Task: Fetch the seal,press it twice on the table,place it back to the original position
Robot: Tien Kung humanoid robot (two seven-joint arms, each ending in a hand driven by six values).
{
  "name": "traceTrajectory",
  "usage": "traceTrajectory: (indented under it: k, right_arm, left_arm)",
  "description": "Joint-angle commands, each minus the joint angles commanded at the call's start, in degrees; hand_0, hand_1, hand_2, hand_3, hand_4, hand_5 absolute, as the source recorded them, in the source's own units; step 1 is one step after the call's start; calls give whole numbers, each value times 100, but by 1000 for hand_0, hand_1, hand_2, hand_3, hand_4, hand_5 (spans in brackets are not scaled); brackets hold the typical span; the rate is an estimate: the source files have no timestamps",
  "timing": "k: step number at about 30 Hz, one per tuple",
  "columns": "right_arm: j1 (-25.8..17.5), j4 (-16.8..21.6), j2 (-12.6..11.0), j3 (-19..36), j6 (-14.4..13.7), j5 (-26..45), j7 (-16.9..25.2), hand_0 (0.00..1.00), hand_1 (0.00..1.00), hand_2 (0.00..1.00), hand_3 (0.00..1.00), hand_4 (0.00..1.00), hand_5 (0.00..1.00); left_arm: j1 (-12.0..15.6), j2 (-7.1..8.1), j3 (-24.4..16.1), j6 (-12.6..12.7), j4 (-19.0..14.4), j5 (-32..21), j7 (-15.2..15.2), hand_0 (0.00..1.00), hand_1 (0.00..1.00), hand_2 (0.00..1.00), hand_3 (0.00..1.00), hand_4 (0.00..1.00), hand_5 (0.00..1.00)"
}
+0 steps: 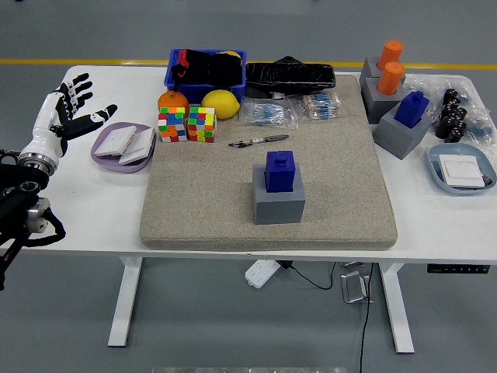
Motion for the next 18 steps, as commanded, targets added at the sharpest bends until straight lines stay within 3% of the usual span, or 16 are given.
traceTrajectory:
  k: [18]
  right_arm:
    - [-13,0,-2,36,-7,-16,15,889,752,734,748,837,541]
  left_arm:
    - [-91,-9,59,-5,2,-4,16,944,879,904,879,865,92]
